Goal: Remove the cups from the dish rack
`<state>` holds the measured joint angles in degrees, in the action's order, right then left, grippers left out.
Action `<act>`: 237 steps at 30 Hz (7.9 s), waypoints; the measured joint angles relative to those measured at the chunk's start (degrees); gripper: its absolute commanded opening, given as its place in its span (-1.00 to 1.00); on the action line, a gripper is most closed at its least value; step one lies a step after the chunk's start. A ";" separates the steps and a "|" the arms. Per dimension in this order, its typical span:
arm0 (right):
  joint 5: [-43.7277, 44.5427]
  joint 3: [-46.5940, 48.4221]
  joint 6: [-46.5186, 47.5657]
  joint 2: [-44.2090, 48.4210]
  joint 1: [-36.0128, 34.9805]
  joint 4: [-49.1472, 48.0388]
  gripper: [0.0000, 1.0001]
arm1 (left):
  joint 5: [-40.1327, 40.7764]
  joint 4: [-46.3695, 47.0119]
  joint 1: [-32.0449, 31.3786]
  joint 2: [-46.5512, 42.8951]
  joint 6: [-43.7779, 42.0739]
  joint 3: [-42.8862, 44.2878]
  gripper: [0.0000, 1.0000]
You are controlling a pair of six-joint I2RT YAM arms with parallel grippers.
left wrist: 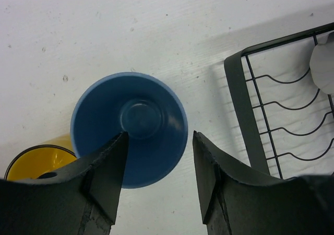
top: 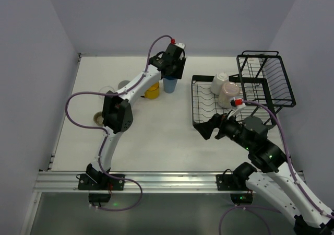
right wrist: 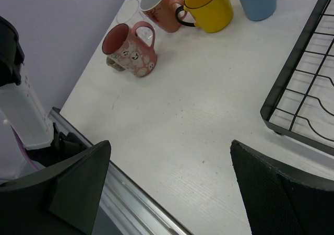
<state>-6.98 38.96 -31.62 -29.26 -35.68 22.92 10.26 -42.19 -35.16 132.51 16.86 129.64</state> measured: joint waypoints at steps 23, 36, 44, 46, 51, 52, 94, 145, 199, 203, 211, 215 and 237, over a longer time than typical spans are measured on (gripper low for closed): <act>3.28 4.28 0.35 7.96 0.00 -0.50 0.98 | -9.20 22.12 -9.99 -19.85 -1.14 -18.10 0.89; 9.27 10.27 0.37 16.22 0.00 0.02 0.98 | -15.67 40.96 -17.84 -7.06 -4.13 -17.73 1.00; 10.75 10.54 1.53 15.98 0.00 2.14 0.98 | -18.10 44.78 -17.73 -0.28 -5.01 -16.57 1.00; 10.93 10.62 1.88 15.61 0.00 2.45 0.98 | -18.62 46.10 -17.73 0.59 -5.66 -15.76 1.00; 10.99 10.97 2.62 14.78 0.00 3.17 0.98 | -19.43 49.83 -17.73 2.38 -7.06 -14.95 1.00; 10.99 11.08 2.78 14.64 0.00 3.26 0.98 | -19.47 50.42 -17.73 2.80 -7.23 -14.71 1.00; 10.19 9.86 5.77 12.44 0.00 2.99 0.98 | -19.89 58.69 -17.75 15.69 -9.11 -3.91 0.50; 7.37 -5.16 -12.76 8.46 0.00 -17.62 0.95 | -12.94 71.67 -10.82 -36.35 12.90 -57.99 -1.00; -9.16 -5.07 -19.28 -21.33 -4.35 -36.96 -1.00 | 12.52 52.09 -12.15 -102.01 16.06 -87.06 1.00; -7.91 9.09 -12.85 -35.21 -7.04 -25.00 -1.00 | 15.65 42.25 -12.15 -105.33 11.19 -87.03 1.00; 0.09 39.30 0.72 -62.03 -14.08 -2.05 -1.00 | 17.73 29.68 -12.15 -108.93 7.48 -90.23 1.00; 3.10 49.86 4.96 -73.16 -15.96 4.44 -1.00 | 16.83 27.41 -12.15 -109.37 7.32 -90.33 1.00; 12.41 74.14 10.97 -96.37 -19.82 15.78 0.28 | 18.71 20.02 -12.11 -120.28 5.90 -88.13 1.00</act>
<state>5.43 113.10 -20.64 -125.62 -55.51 38.70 28.97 -22.17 -47.27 12.23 22.76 41.52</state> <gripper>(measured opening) 0.519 0.997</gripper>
